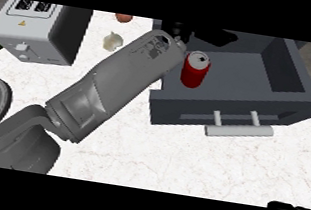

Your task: Pick up the can, place it into the drawer and close the drawer

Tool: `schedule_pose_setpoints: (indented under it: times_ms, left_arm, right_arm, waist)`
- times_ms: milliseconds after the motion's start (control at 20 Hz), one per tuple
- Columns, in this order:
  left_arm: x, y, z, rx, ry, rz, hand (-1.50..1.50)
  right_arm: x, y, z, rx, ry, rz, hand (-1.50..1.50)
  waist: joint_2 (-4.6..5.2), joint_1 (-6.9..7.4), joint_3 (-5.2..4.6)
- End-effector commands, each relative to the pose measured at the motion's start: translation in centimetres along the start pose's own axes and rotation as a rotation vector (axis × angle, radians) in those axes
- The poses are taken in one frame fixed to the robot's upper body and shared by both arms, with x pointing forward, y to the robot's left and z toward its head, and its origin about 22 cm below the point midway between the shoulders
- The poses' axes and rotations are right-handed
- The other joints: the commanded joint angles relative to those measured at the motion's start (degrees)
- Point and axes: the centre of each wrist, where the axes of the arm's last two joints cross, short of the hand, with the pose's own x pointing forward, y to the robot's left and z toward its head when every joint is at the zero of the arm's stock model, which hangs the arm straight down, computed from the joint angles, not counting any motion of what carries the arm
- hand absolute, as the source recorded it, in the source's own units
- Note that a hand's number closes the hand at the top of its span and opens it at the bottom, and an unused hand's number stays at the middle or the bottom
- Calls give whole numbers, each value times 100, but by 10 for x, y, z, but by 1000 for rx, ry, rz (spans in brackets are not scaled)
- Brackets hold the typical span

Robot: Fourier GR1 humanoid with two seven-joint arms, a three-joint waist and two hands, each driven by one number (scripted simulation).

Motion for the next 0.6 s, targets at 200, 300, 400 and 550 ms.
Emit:
schedule_pose_setpoints:
  times_ms: [200,300,400,550]
  left_arm:
    - [-7,-2,5,25,17,44,-150]
    - [4,-2,2,17,23,78,-150]
    - [-8,-1,6,17,38,102,-150]
    - [0,-1,4,4,32,140,-150]
  right_arm:
    - [17,-5,1,11,-99,195,-150]
    - [28,-2,-5,12,-139,276,-150]
    - [27,-2,-1,59,-149,307,-150]
    - [30,5,-11,72,-194,380,-150]
  waist:
    - [-6,2,-3]
    - [-20,116,-10]
    - [-17,83,-7]
    - [-15,177,-9]
